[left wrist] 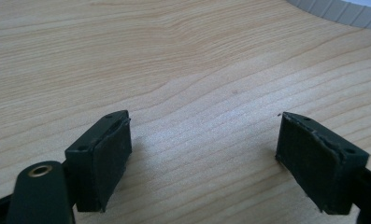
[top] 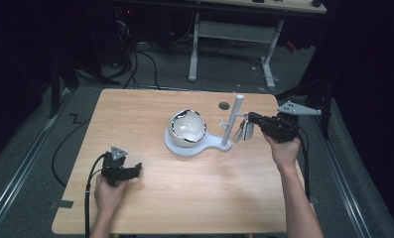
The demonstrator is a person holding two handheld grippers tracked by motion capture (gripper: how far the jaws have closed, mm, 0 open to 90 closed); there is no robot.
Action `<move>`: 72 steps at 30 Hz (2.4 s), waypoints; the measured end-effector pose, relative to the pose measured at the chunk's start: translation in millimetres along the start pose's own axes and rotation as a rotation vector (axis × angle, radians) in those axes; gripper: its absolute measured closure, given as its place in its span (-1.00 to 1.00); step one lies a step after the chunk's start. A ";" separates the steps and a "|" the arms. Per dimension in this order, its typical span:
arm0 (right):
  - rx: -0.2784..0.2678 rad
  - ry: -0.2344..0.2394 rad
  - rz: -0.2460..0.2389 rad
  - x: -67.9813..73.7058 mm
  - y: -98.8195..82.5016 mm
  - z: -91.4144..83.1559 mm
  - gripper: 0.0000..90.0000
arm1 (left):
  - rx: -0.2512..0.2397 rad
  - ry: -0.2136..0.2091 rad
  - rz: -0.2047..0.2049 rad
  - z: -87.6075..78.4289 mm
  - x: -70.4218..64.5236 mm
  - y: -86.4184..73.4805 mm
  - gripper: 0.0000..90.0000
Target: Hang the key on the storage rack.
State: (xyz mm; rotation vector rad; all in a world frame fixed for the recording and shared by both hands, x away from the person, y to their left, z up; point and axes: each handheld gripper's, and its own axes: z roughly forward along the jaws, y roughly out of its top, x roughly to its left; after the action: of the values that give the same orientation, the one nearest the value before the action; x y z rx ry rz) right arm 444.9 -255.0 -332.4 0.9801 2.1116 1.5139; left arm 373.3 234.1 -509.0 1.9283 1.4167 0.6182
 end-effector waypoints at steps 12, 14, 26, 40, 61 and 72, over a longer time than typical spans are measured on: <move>-0.013 0.063 0.101 -17.9 -2.8 2.2 0.94 | 0.000 0.000 0.000 0.0 0.0 0.0 -0.59; -0.014 0.054 0.096 -17.9 -2.7 2.2 0.94 | 0.000 0.000 0.000 0.0 0.0 0.0 -0.59; -0.021 0.028 0.104 -21.9 -3.9 3.2 0.91 | -0.001 0.000 -0.002 0.1 -0.1 0.0 -0.59; 0.006 0.006 0.085 -20.4 -9.1 12.6 0.99 | 0.000 0.000 0.000 0.0 -0.1 -0.1 -0.59; -0.004 -0.096 0.076 -14.2 -35.8 11.8 0.64 | 0.001 0.001 0.002 0.0 -0.1 0.0 -0.59; -0.030 -0.162 0.070 -10.1 -39.7 -1.0 0.27 | 0.000 0.001 0.001 0.0 -0.2 0.0 -0.59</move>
State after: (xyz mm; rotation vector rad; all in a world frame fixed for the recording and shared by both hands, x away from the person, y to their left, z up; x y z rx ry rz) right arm 438.4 -270.2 -369.9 1.1360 1.9558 1.4418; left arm 373.3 234.0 -509.1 1.9297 1.4162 0.6190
